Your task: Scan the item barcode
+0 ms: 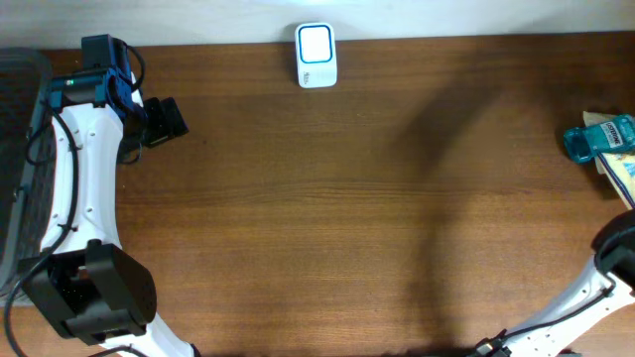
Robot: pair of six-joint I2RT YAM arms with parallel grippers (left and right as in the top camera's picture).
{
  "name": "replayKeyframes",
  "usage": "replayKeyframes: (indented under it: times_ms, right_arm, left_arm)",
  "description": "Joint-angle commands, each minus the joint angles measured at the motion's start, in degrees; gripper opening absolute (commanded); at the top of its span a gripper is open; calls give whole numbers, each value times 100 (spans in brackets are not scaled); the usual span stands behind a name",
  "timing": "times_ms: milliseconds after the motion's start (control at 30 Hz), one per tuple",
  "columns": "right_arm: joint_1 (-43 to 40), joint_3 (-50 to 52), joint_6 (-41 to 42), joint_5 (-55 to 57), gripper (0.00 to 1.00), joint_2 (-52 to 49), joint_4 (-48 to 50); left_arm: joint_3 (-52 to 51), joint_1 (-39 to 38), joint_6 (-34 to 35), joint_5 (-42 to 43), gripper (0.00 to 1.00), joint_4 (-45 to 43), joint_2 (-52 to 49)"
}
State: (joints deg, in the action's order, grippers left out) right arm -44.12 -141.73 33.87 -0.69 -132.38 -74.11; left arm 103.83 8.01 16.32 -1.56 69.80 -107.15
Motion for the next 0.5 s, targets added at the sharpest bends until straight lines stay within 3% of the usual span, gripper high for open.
replayKeyframes:
  times_ms: [0,233,367,467]
  right_arm:
    - [103,-267,-214,-1349,99,1185,-306]
    - [979,-267,-957,-1541,99,2457,-1493]
    - [1904,-267,-1545,-1517,99,2931,-2284]
    - [2824,-9,-1823,-1311,99,3338,-2323]
  left_arm:
    - [46,15,39,-11,99,-4,11]
    - [46,15,39,48,99,107,11]
    - [46,15,39,50,99,107,11]
    - [46,15,42,291,99,101,11]
